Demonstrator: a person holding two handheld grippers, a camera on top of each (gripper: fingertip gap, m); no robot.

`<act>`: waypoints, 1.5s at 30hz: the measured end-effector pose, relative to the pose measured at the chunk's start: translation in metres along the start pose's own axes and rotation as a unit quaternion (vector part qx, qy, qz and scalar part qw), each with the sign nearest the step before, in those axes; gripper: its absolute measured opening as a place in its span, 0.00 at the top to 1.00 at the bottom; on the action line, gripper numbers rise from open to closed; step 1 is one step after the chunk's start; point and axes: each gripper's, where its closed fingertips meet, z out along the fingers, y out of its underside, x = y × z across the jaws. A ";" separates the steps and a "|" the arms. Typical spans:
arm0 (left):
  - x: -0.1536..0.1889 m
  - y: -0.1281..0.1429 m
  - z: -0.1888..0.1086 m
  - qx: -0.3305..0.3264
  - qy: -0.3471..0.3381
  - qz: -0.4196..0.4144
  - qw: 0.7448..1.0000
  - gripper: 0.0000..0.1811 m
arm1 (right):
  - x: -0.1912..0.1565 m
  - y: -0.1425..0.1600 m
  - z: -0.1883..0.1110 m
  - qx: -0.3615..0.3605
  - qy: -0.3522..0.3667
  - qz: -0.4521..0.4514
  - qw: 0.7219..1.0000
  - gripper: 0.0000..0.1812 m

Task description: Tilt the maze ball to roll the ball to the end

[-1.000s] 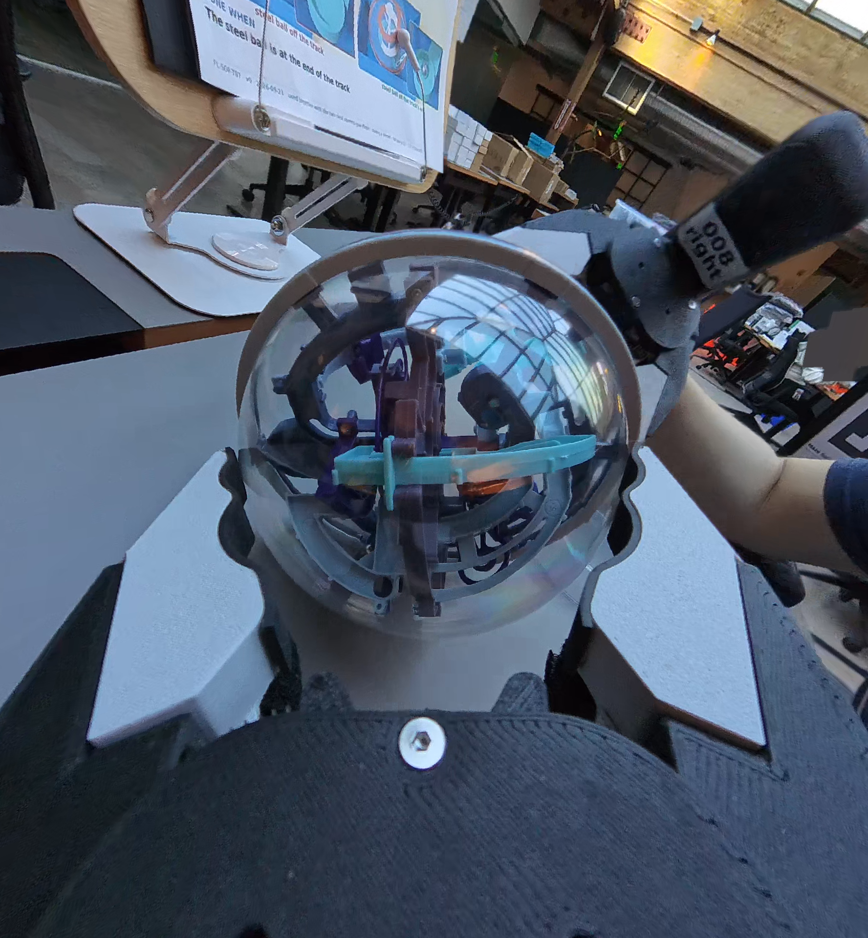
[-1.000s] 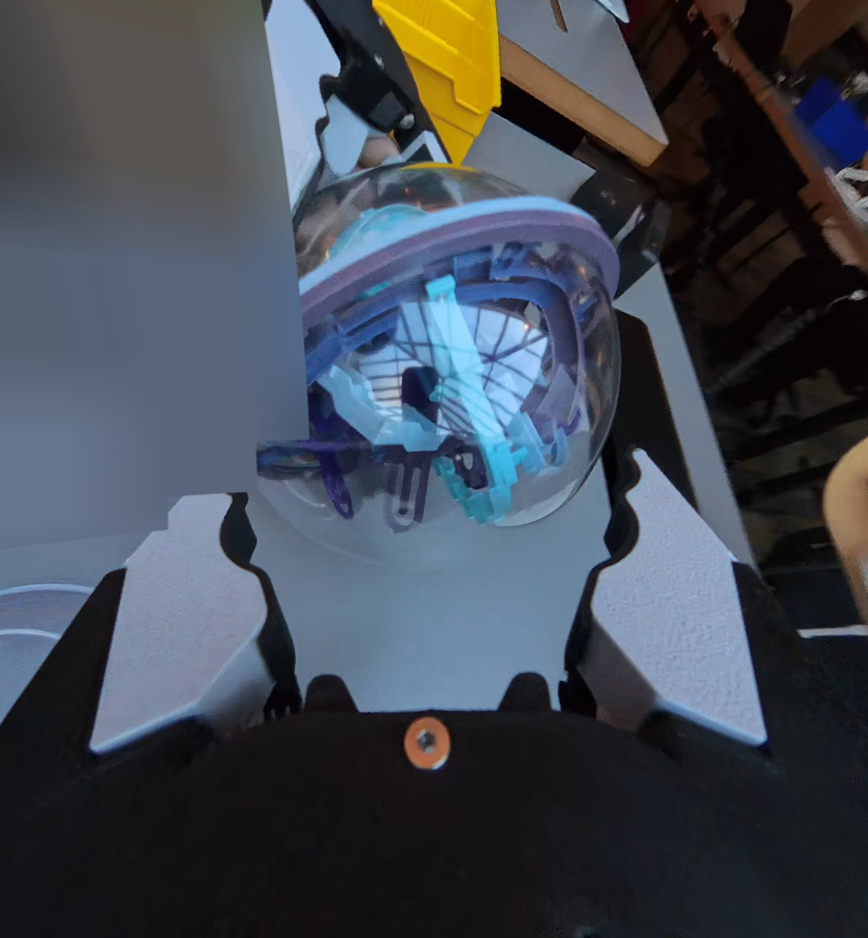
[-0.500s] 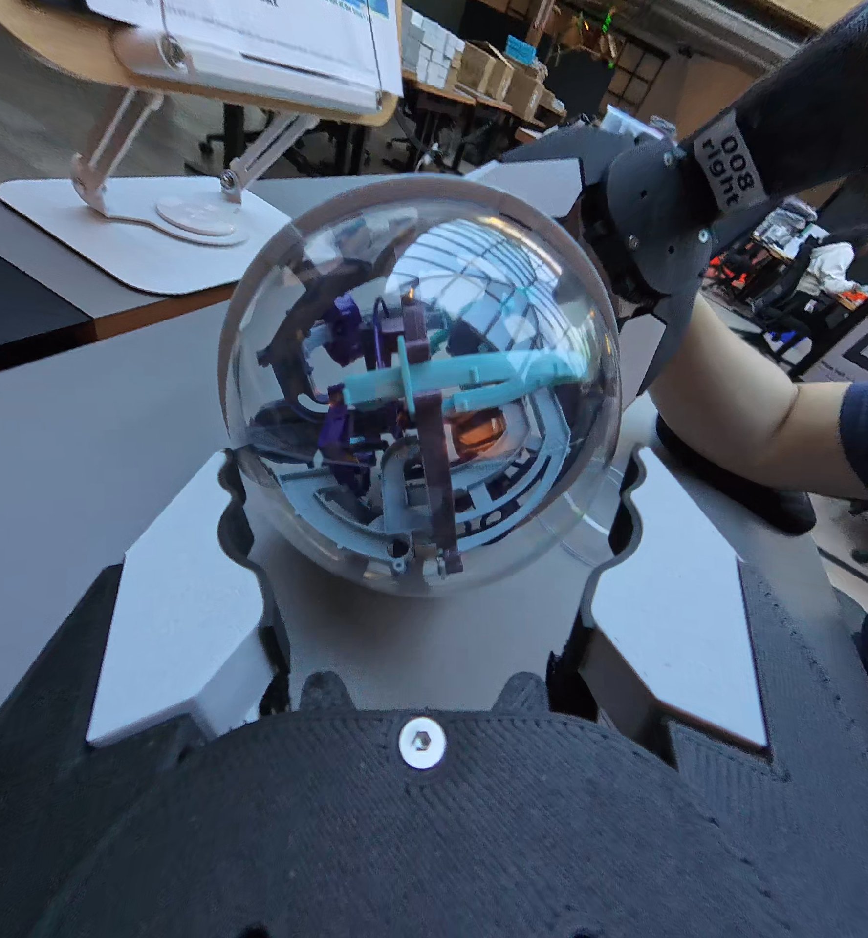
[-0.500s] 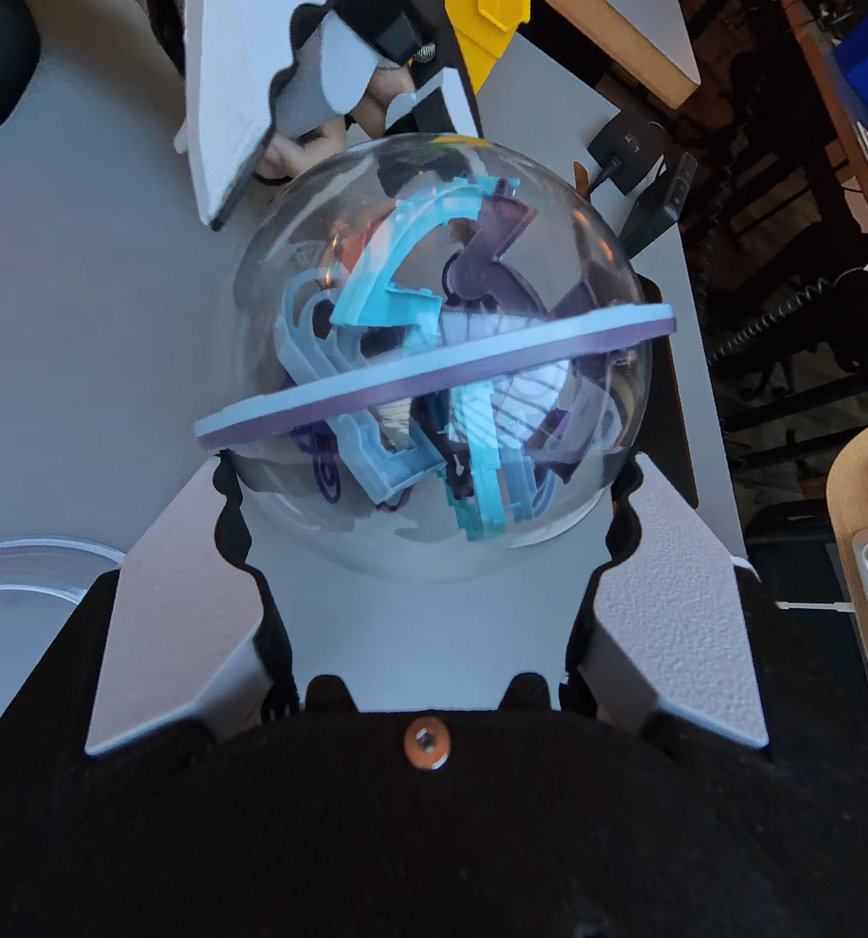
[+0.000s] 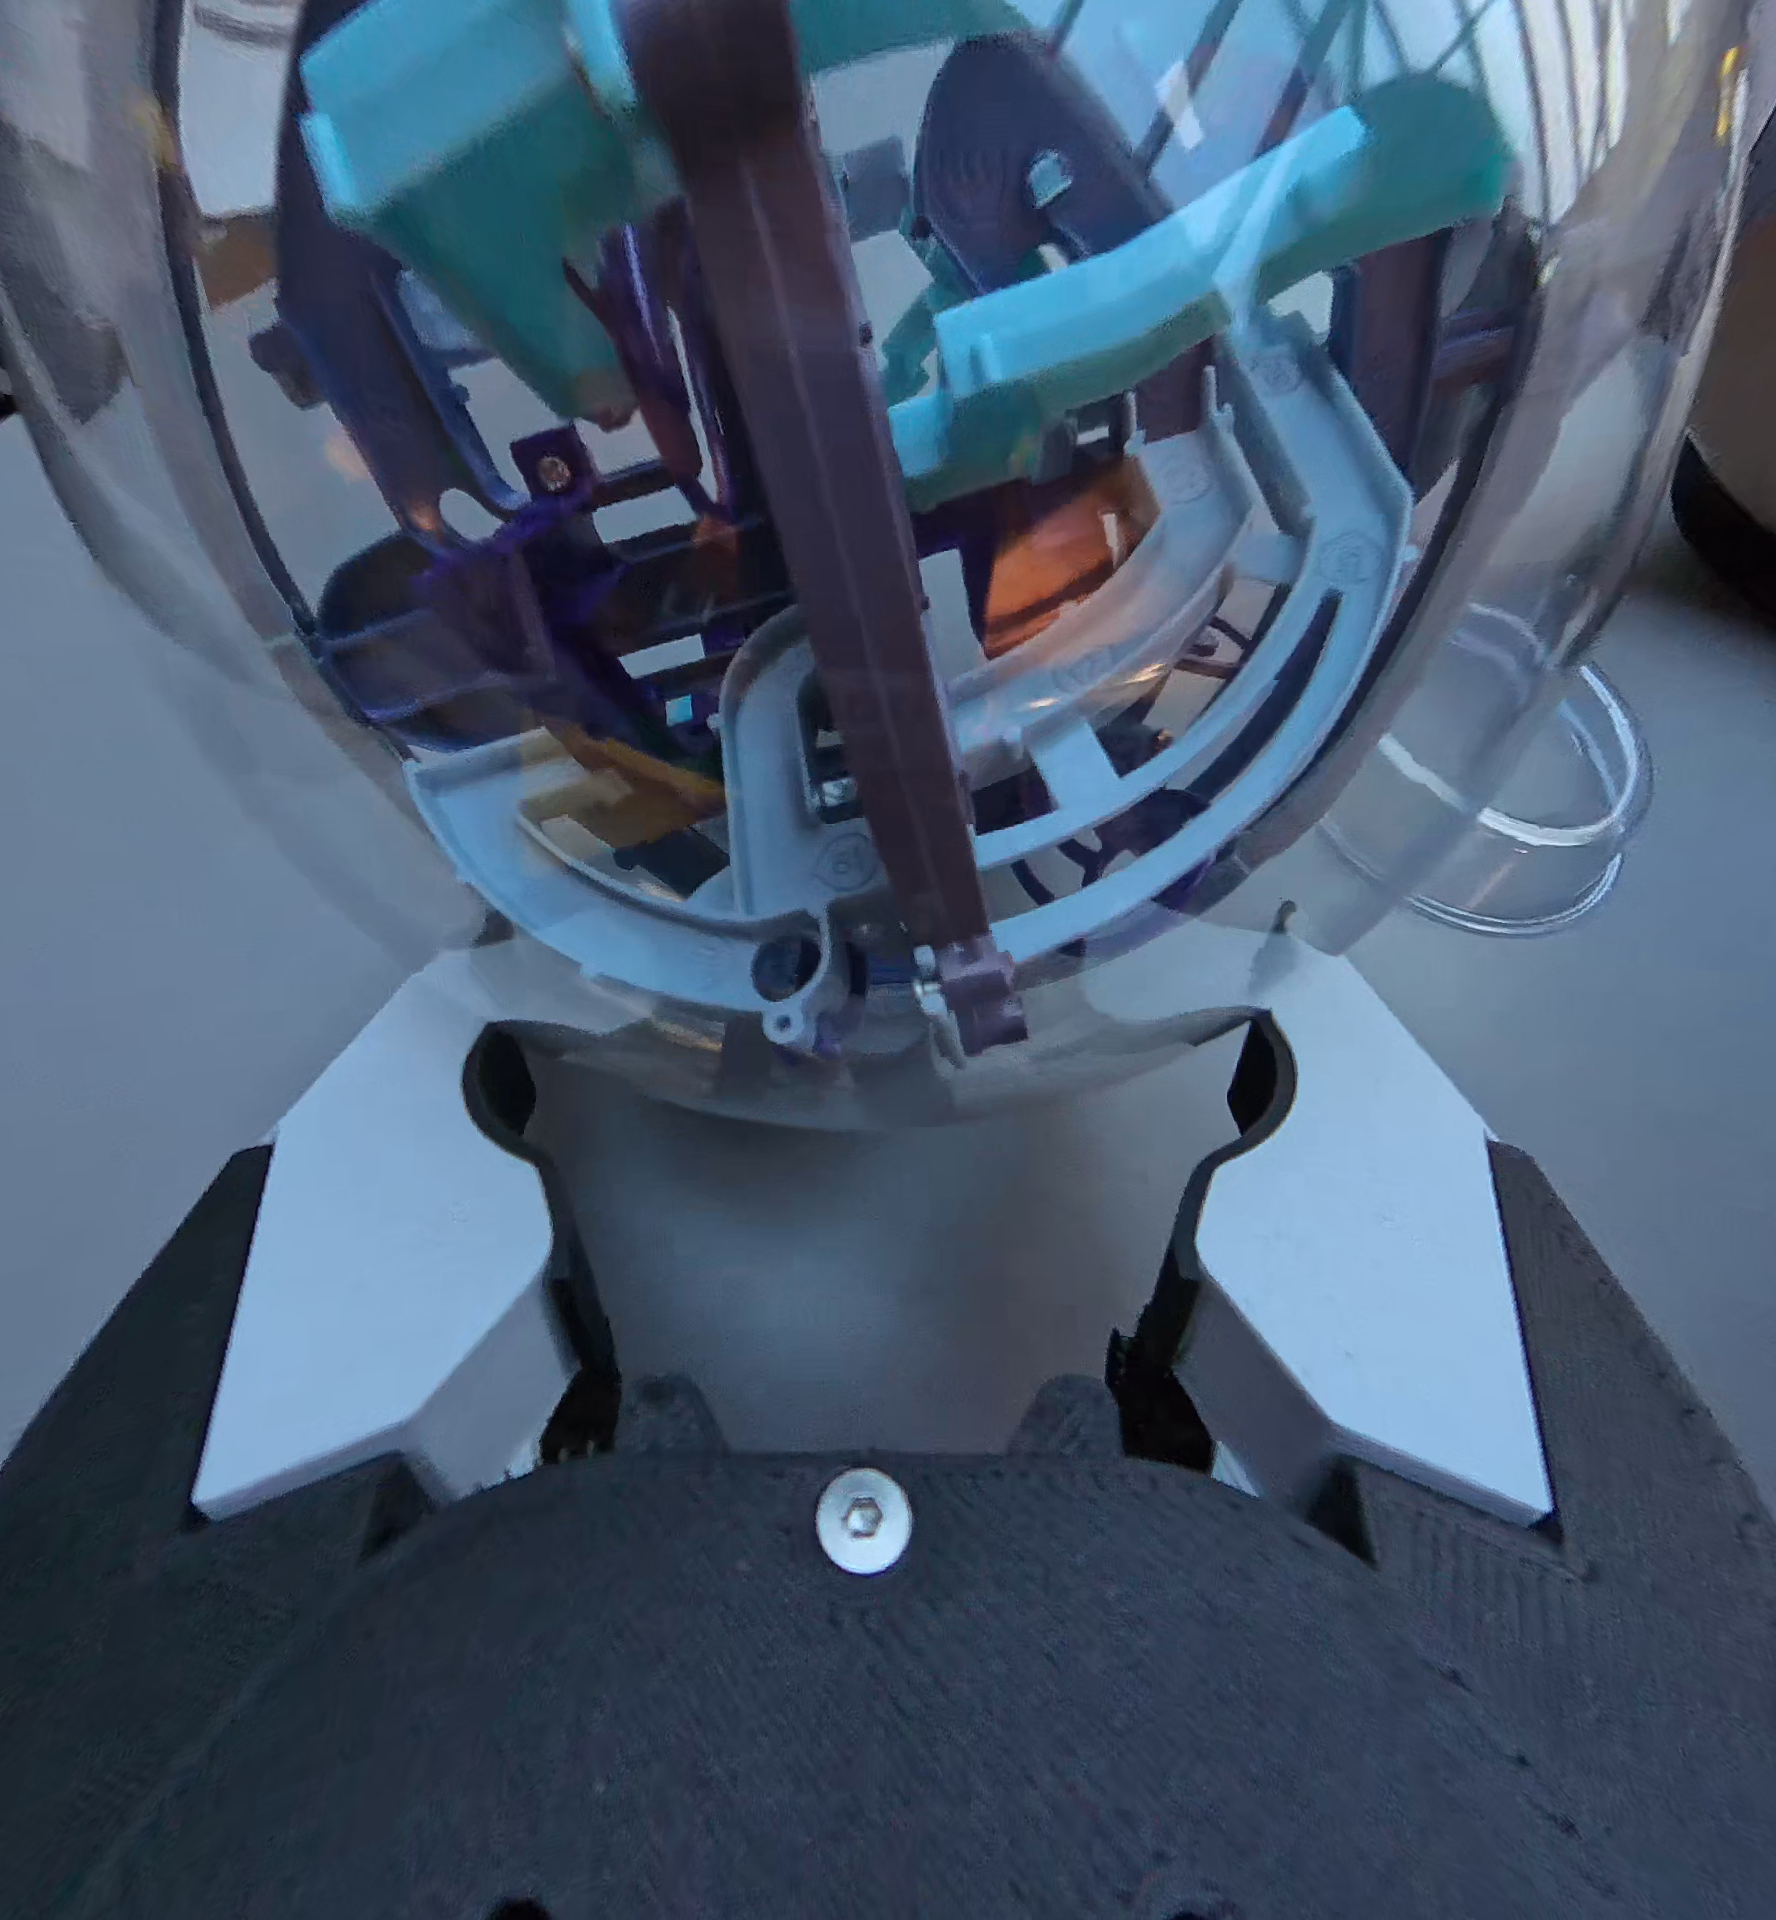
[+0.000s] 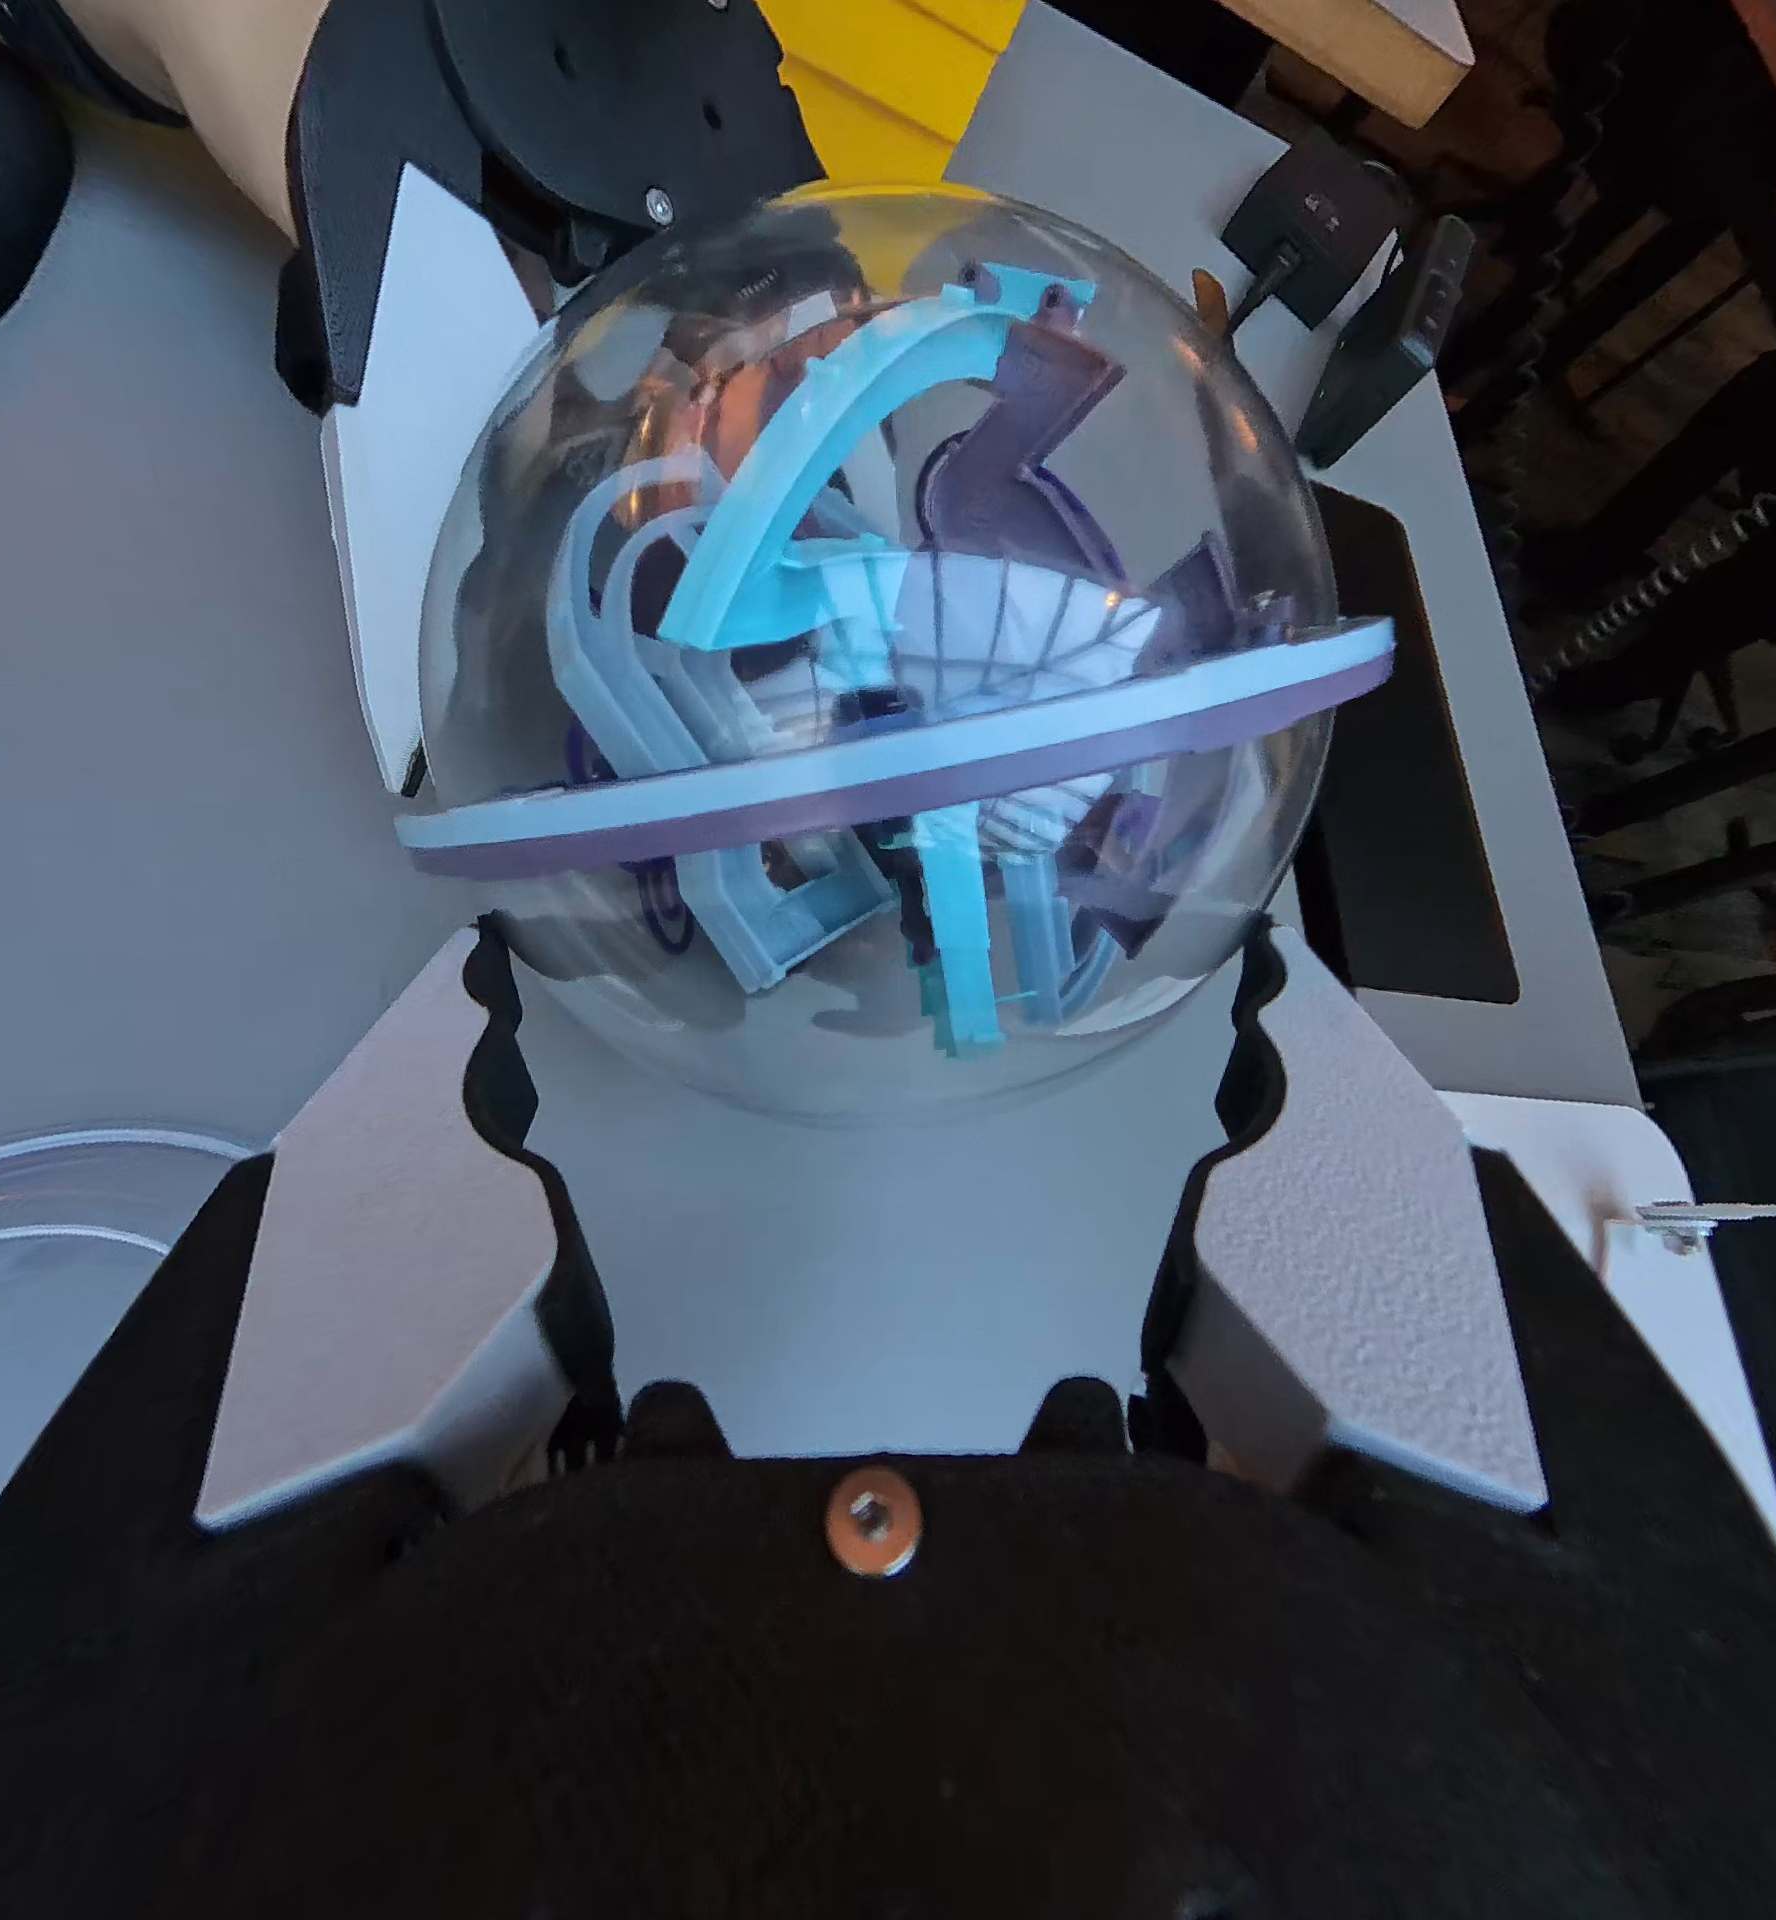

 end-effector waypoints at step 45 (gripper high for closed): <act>0.003 -0.045 -0.025 0.106 -0.119 0.036 0.987 0.33 | 0.001 0.063 -0.017 -0.008 -0.100 0.135 0.986 0.27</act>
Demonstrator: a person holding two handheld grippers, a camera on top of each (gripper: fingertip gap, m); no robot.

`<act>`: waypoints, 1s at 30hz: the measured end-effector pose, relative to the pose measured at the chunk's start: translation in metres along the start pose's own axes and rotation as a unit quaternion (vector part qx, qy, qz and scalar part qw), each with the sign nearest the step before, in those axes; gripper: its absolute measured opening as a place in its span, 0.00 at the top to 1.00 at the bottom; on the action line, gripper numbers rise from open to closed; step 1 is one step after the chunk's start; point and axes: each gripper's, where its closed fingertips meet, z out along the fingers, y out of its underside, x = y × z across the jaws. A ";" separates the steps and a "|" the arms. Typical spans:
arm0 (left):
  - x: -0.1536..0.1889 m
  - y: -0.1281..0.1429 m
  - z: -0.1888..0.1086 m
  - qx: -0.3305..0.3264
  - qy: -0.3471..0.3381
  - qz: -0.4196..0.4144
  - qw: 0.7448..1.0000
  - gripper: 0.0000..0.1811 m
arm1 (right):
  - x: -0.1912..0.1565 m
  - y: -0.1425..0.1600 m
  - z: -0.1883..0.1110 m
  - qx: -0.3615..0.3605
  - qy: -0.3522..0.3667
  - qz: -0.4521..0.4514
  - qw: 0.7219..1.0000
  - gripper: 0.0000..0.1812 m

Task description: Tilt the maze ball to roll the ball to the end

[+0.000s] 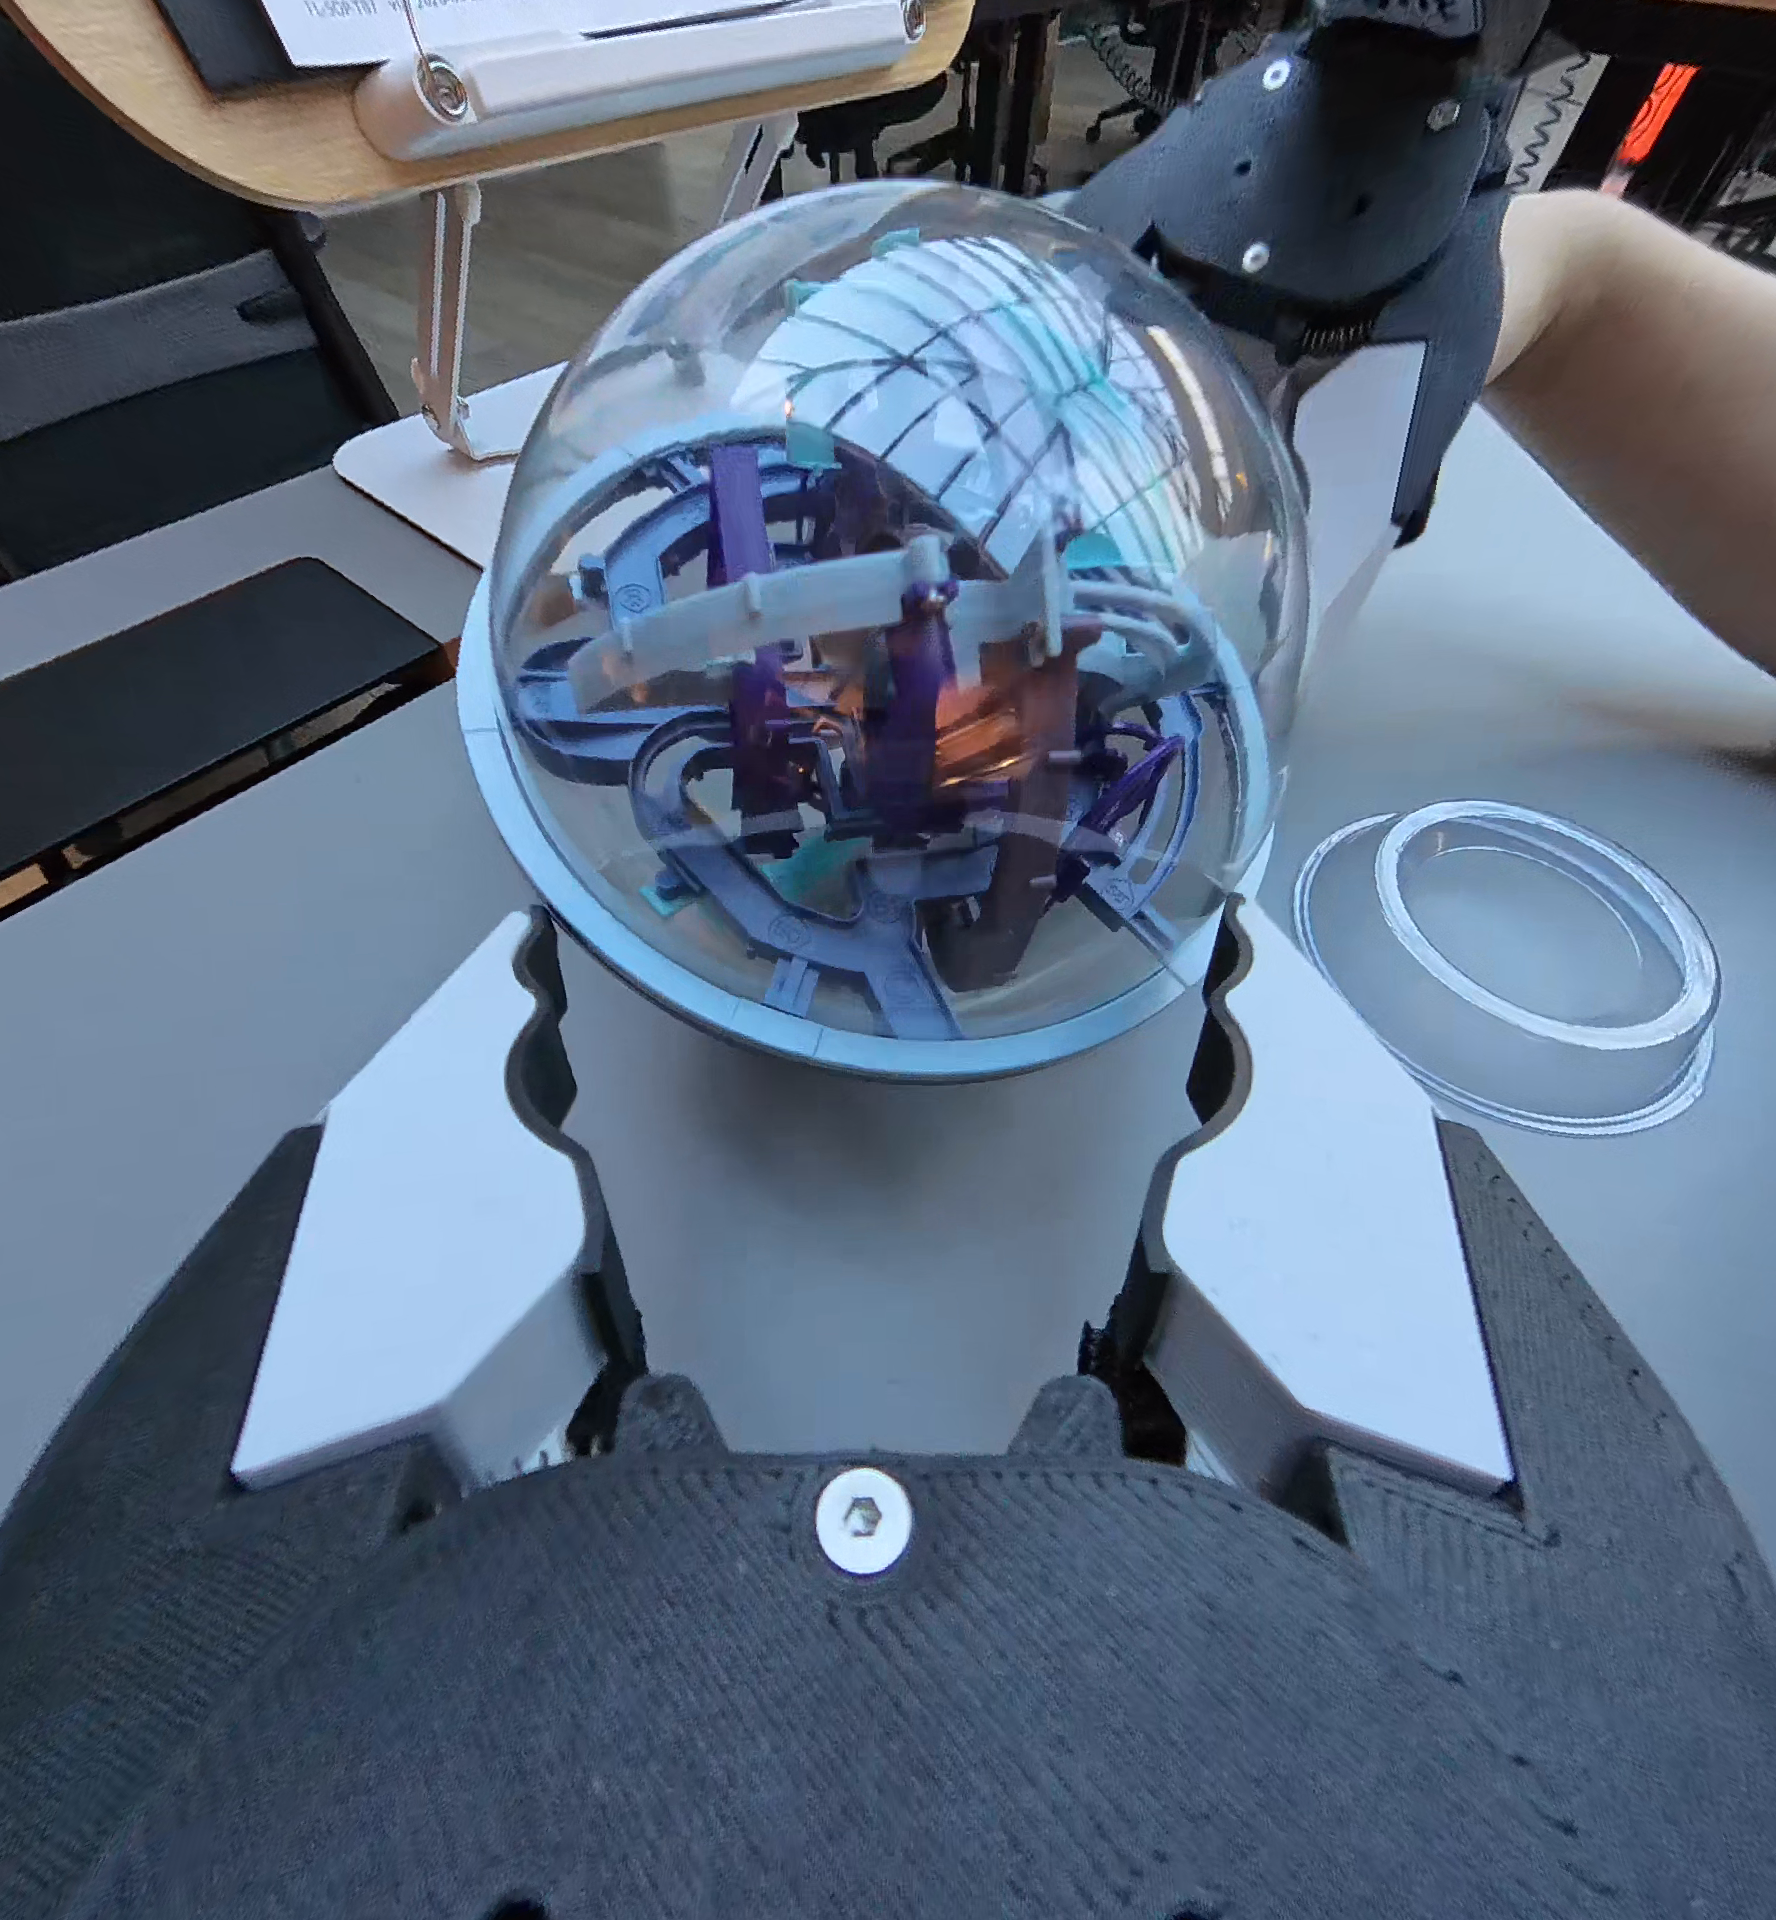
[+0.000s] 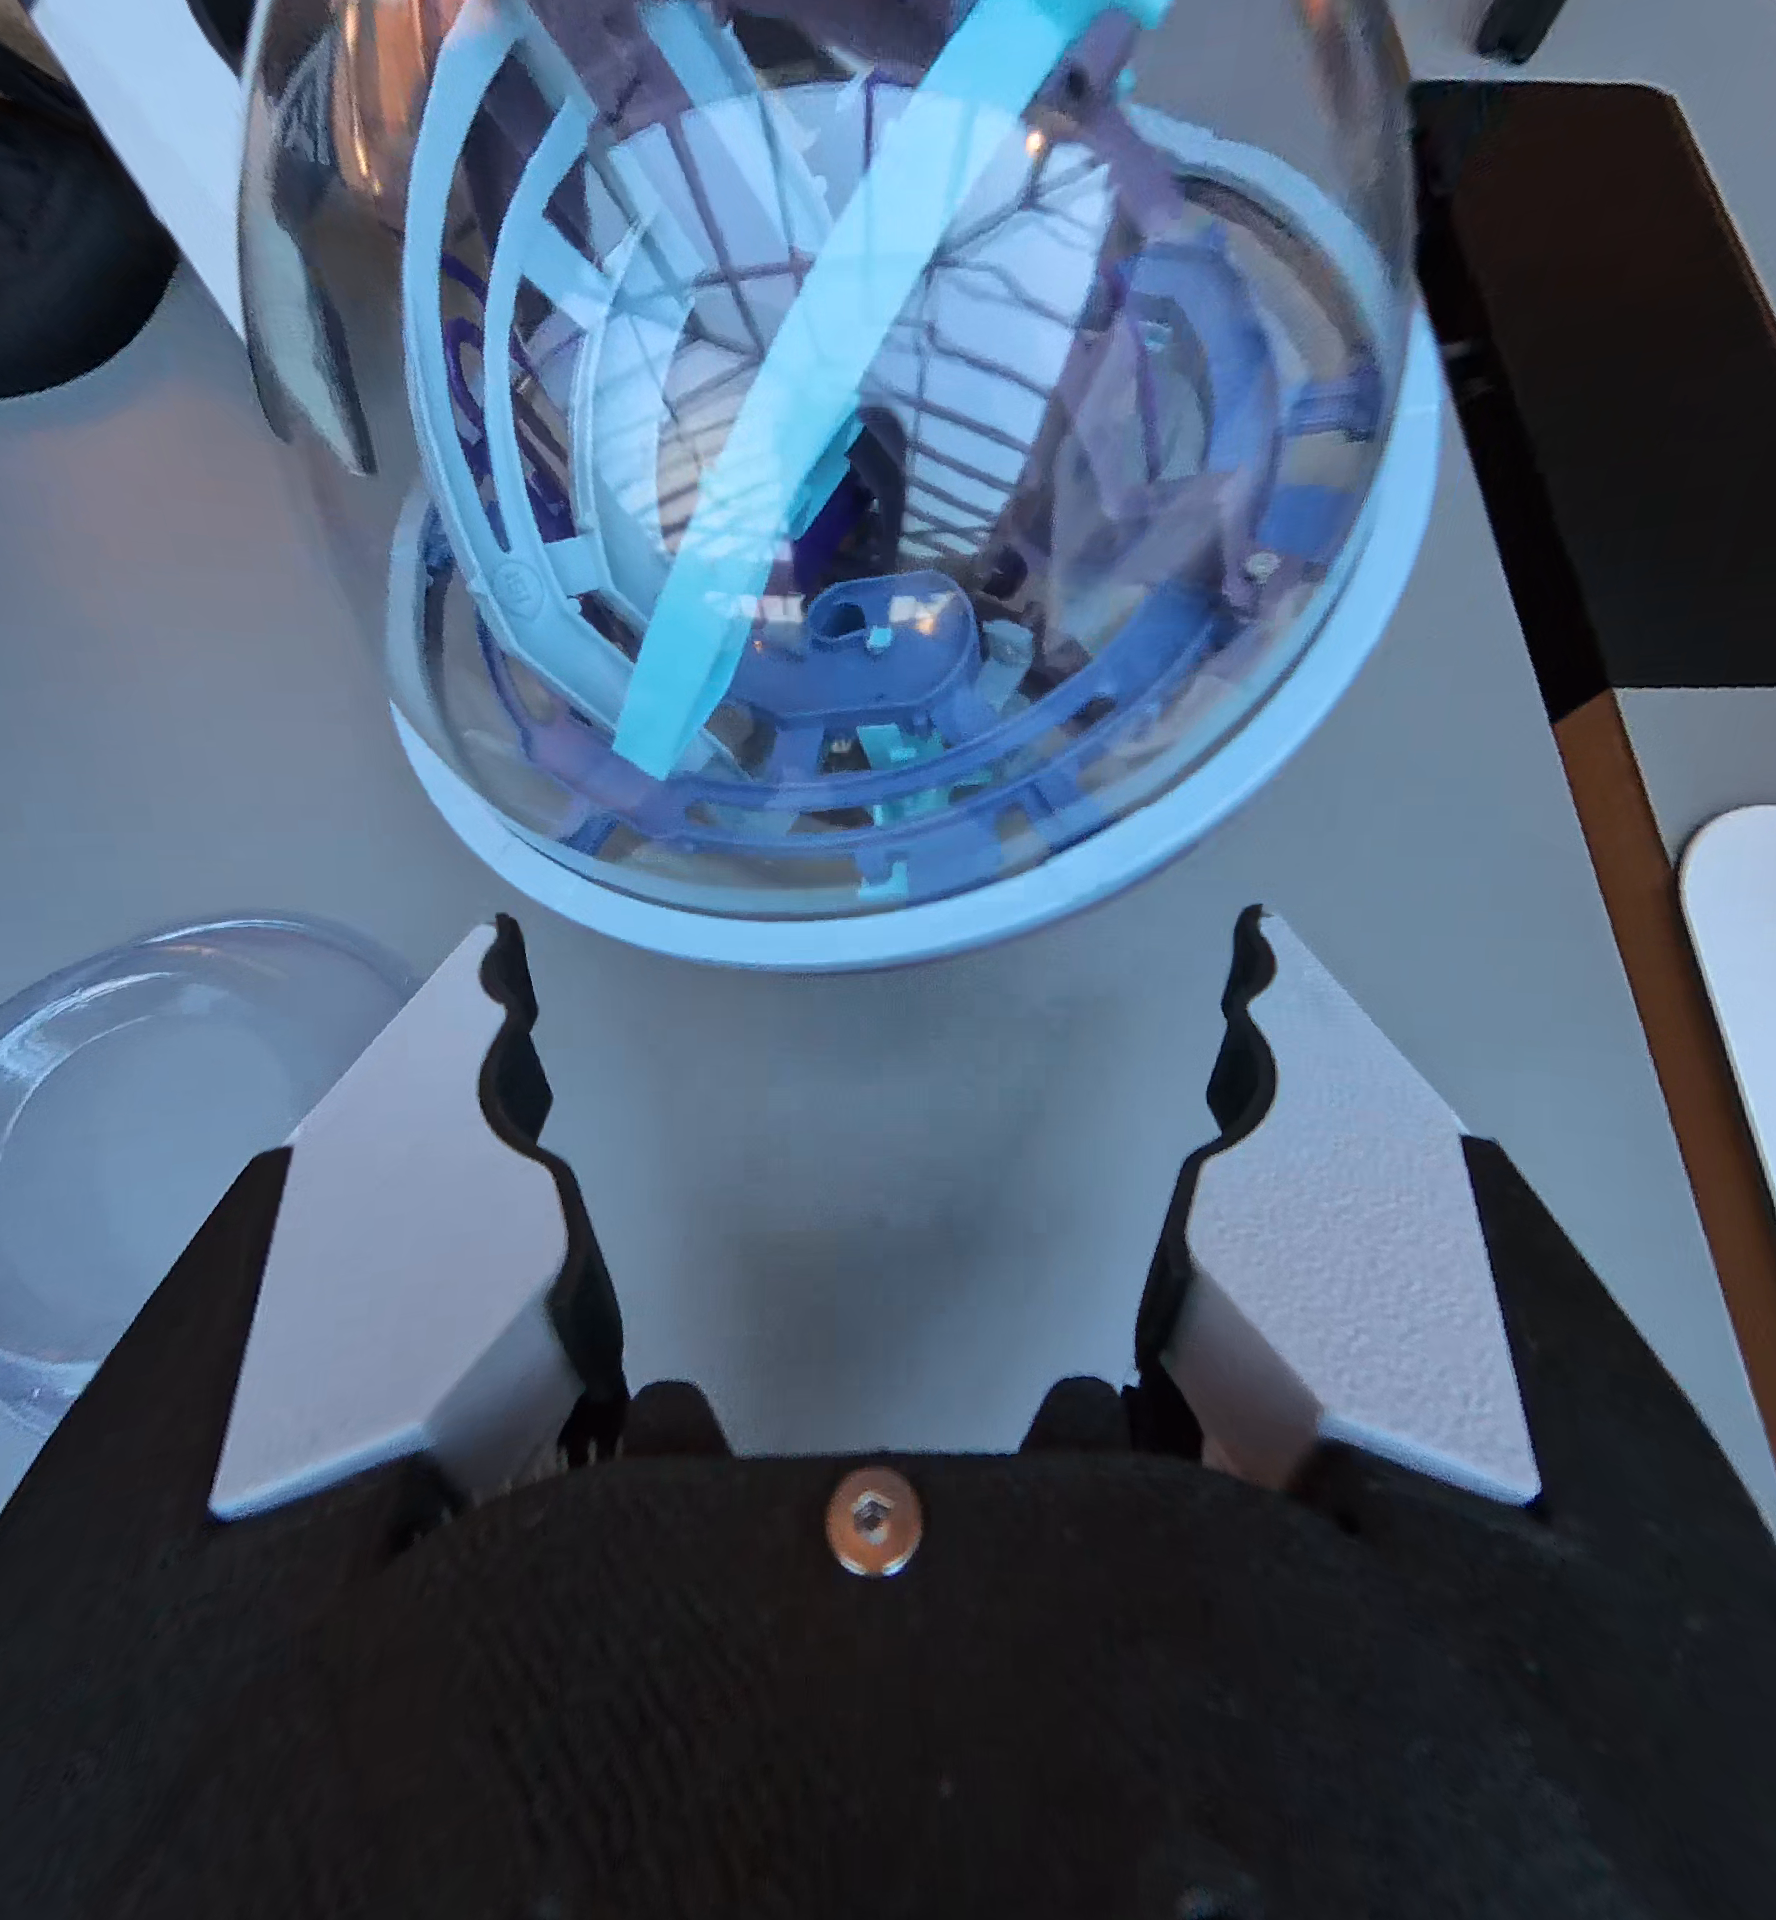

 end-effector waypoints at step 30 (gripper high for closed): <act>0.003 -0.009 0.002 0.029 0.011 -0.001 1.000 0.36 | 0.001 -0.023 -0.024 0.036 0.013 -0.014 0.999 0.35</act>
